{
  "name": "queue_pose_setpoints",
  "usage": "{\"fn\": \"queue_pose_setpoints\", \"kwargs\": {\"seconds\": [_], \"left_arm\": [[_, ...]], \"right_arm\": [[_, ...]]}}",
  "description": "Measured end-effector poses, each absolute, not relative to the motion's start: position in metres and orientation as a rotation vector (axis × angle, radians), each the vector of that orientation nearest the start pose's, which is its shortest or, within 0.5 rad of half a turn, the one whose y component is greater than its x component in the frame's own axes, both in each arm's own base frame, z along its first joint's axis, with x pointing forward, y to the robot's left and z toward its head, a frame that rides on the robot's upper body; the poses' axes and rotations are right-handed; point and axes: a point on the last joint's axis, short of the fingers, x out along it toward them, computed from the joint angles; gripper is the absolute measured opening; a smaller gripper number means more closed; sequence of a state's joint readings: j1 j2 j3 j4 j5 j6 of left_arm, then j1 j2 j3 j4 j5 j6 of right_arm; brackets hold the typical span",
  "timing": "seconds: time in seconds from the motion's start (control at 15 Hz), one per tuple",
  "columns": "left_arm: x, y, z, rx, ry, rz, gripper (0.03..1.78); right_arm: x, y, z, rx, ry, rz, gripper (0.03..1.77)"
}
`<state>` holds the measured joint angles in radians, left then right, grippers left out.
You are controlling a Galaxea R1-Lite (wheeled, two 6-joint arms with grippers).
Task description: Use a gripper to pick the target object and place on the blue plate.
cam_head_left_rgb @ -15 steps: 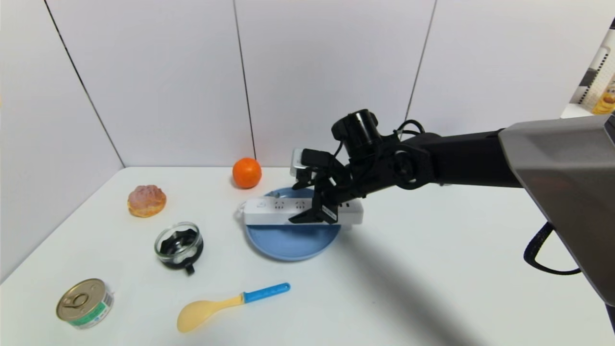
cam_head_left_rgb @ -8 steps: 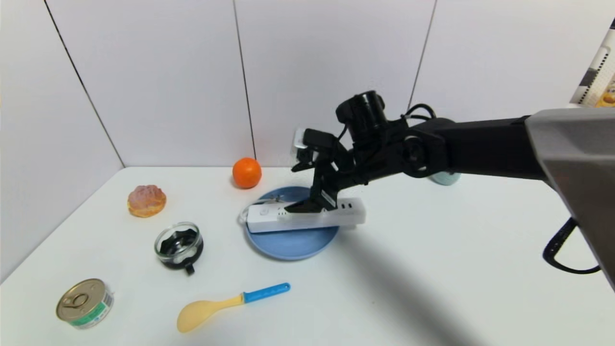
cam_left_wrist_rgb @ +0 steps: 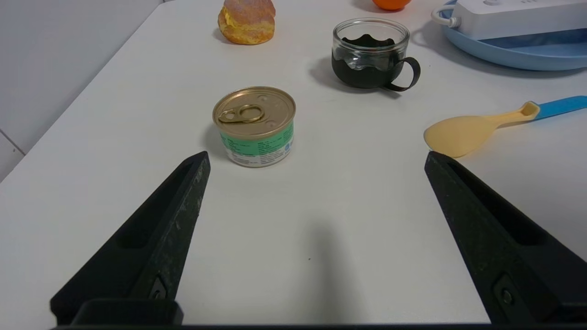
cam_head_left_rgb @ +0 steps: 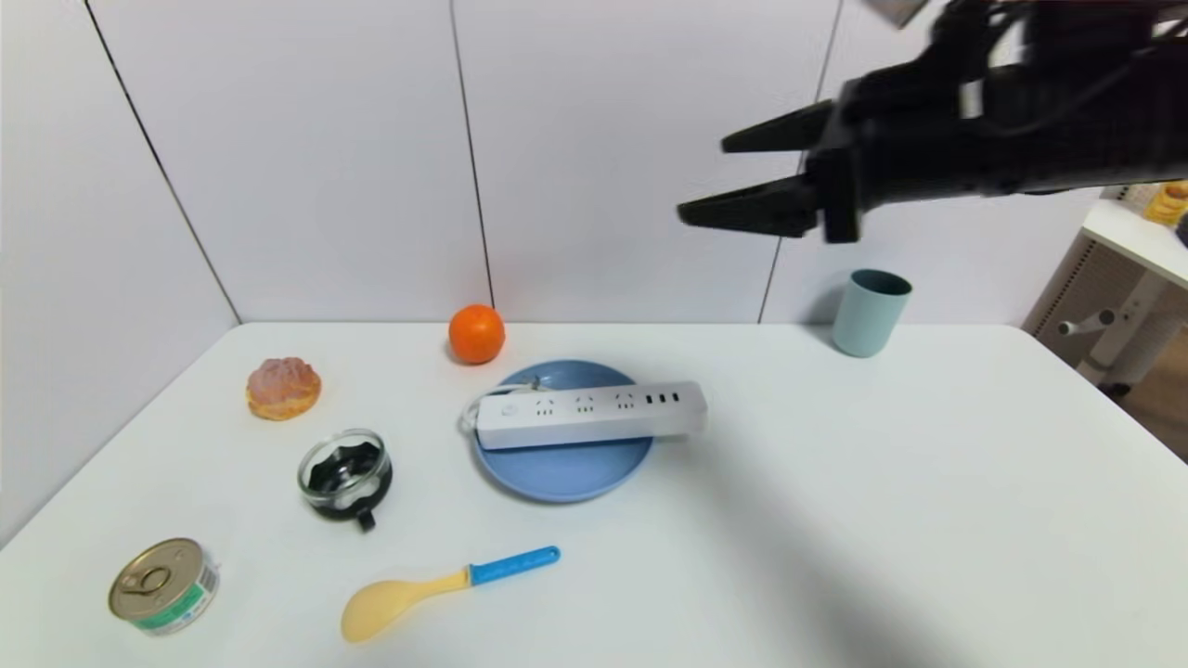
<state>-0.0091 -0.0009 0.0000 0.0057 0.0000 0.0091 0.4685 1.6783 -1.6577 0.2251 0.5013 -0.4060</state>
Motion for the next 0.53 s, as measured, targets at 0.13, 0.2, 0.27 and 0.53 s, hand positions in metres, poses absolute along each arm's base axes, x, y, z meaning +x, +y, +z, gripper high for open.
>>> {"fn": "queue_pose_setpoints", "kwargs": {"seconds": [0.13,0.2,0.27,0.53], "left_arm": [[-0.023,0.000,0.075,0.009,0.005,-0.009,1.69],[-0.023,0.000,0.075,0.009,0.005,-0.009,1.69],[-0.023,0.000,0.075,0.009,0.005,-0.010,1.69],[-0.023,0.000,0.075,0.009,0.005,-0.010,1.69]], "right_arm": [[0.224,0.107,0.356,-0.284,0.073,0.928,1.66],[0.202,0.088,0.352,-0.253,0.092,0.885,1.66],[0.181,0.070,0.344,-0.231,0.116,0.834,1.67],[0.097,0.022,0.280,-0.211,0.194,0.452,1.69]]}}
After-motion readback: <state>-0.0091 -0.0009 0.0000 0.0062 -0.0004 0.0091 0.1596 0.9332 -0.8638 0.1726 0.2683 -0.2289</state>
